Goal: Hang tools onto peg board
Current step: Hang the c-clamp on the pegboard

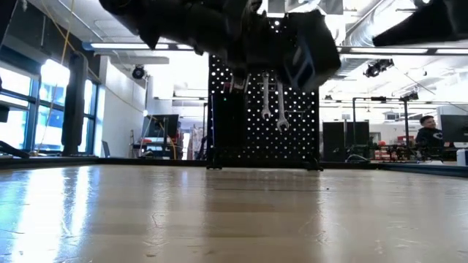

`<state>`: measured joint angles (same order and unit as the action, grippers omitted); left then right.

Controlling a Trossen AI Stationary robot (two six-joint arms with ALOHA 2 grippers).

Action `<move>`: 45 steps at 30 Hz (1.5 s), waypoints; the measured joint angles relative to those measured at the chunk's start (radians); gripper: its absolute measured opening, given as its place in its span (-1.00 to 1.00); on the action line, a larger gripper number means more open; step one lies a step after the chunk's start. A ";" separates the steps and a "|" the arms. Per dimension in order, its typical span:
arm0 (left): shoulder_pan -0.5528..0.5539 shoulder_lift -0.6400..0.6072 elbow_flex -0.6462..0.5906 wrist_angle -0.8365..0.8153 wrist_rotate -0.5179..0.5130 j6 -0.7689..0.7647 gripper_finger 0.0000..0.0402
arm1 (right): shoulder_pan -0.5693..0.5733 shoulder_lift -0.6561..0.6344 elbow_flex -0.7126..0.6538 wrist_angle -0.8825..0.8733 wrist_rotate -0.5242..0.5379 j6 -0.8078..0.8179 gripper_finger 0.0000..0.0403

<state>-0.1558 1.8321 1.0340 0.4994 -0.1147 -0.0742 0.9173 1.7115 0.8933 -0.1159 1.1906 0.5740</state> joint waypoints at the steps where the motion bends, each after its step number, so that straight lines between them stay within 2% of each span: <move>1: 0.002 -0.012 0.000 0.000 0.000 -0.003 -0.88 | 0.000 0.000 0.012 -0.016 0.023 -0.012 0.05; 8: 0.026 -0.102 0.000 0.025 0.035 -0.027 -0.88 | -0.013 0.000 0.100 -0.028 0.144 -0.257 0.05; 18: 0.028 -0.256 0.001 0.024 0.054 -0.031 -0.88 | -0.083 0.001 0.240 -0.026 0.221 -0.555 0.05; 34: 0.058 -0.382 0.001 -0.089 0.016 -0.003 -0.88 | -0.225 0.001 0.395 0.040 0.249 -0.919 0.05; 39: 0.077 -0.409 0.001 -0.072 0.028 -0.019 -0.88 | -0.272 0.001 0.439 0.053 0.171 -1.020 0.04; 45: 0.078 -0.409 0.001 -0.021 0.042 -0.040 -0.88 | -0.325 0.001 0.454 0.164 0.141 -1.124 0.04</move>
<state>-0.0776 1.4227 1.0351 0.4782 -0.0730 -0.1146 0.5925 1.7126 1.3472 0.0478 1.3320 -0.5497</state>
